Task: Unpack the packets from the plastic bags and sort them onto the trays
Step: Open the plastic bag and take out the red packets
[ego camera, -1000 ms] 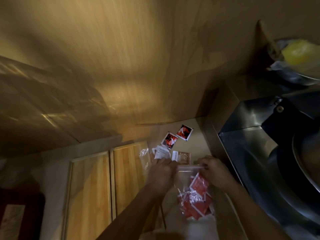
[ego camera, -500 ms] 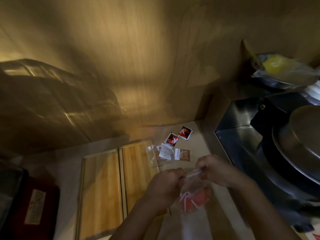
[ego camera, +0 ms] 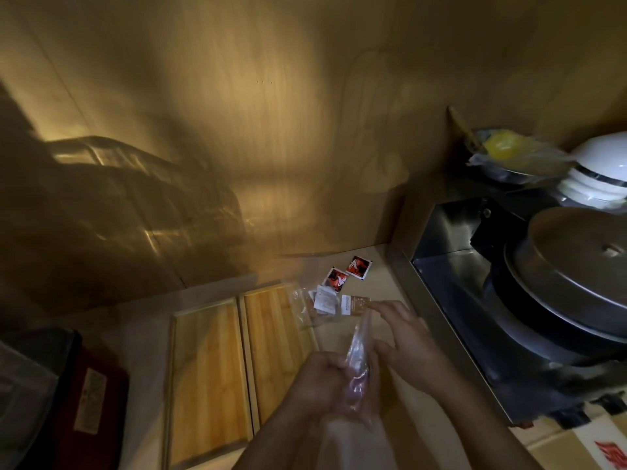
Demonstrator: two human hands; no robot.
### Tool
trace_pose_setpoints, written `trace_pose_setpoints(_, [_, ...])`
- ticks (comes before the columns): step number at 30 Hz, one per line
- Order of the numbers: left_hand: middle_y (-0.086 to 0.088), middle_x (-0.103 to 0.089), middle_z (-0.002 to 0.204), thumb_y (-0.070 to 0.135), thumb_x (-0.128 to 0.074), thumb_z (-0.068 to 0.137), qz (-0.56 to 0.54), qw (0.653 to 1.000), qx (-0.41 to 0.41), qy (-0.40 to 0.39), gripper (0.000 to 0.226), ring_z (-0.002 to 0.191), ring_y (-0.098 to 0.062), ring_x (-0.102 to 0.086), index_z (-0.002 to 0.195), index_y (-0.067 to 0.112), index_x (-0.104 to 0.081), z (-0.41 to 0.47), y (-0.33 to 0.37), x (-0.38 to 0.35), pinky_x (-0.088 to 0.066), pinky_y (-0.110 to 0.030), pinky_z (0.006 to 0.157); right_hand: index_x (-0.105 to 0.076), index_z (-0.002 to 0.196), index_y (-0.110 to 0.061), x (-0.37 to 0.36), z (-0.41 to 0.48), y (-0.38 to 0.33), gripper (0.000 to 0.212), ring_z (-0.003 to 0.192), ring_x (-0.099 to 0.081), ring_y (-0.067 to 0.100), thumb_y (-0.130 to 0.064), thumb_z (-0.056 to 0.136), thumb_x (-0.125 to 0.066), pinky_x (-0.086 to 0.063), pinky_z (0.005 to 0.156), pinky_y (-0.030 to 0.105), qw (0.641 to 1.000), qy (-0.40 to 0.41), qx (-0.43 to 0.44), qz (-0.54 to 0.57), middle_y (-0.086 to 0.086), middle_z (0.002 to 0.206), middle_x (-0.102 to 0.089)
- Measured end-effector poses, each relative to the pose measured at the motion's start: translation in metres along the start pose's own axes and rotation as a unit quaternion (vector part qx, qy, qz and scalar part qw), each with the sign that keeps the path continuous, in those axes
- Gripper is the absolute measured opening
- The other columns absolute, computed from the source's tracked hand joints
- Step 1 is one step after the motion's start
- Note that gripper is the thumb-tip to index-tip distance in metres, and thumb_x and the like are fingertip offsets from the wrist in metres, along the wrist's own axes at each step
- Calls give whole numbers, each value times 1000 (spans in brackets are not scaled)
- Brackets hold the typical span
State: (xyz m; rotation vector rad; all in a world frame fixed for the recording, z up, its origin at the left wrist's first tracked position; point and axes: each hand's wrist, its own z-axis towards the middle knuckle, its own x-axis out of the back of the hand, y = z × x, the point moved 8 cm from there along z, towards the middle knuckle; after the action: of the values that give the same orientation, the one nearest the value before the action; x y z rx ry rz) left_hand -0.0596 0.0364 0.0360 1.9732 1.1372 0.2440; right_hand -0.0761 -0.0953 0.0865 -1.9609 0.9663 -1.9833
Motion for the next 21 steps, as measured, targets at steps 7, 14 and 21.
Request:
trace_pose_setpoints(7, [-4, -60, 58, 15, -58, 69, -21, 998, -49, 26, 11, 49, -14, -59, 60, 11, -61, -13, -1, 1, -50, -20, 45, -58, 76, -32, -29, -28, 1, 28, 73, -60, 10, -5, 80, -61, -49, 71, 26, 974, 35, -90, 204, -8, 77, -62])
trace_pose_setpoints(14, [-7, -59, 45, -1, -40, 89, -92, 994, -44, 23, 39, 37, -17, -55, 56, 2, -60, -6, -9, 5, -48, -20, 39, -68, 63, -13, -50, -44, 1, 20, 49, -57, 2, -7, 82, -64, -44, 48, 14, 899, 44, -170, 402, -4, 51, -65])
trace_pose_setpoints(21, [-13, -59, 45, -14, -60, 72, -25, 991, -107, 77, 37, 43, -23, -57, 42, 6, -63, 1, -6, 15, -50, -28, 46, -64, 60, -11, -56, -40, 0, 22, 39, -52, 0, 0, 79, -64, -39, 41, 13, 879, 50, -197, 431, -3, 49, -60])
